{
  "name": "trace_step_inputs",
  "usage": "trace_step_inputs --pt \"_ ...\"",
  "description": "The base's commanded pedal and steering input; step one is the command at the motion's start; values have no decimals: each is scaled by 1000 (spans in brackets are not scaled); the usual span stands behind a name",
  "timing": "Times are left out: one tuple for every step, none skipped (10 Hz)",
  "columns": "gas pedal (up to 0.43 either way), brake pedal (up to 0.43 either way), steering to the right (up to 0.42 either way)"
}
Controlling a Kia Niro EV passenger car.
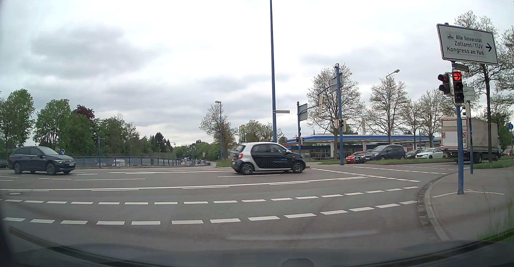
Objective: Follow the waypoints while adhering to traffic rules and regulations
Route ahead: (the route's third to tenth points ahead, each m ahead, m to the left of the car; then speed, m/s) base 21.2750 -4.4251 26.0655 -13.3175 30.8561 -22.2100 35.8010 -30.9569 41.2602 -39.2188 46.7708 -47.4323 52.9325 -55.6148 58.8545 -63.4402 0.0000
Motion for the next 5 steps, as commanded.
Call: trace_step_inputs --pt "0 244 33" --pt "0 244 33" --pt "0 244 33" --pt "0 244 33" --pt "0 244 33"
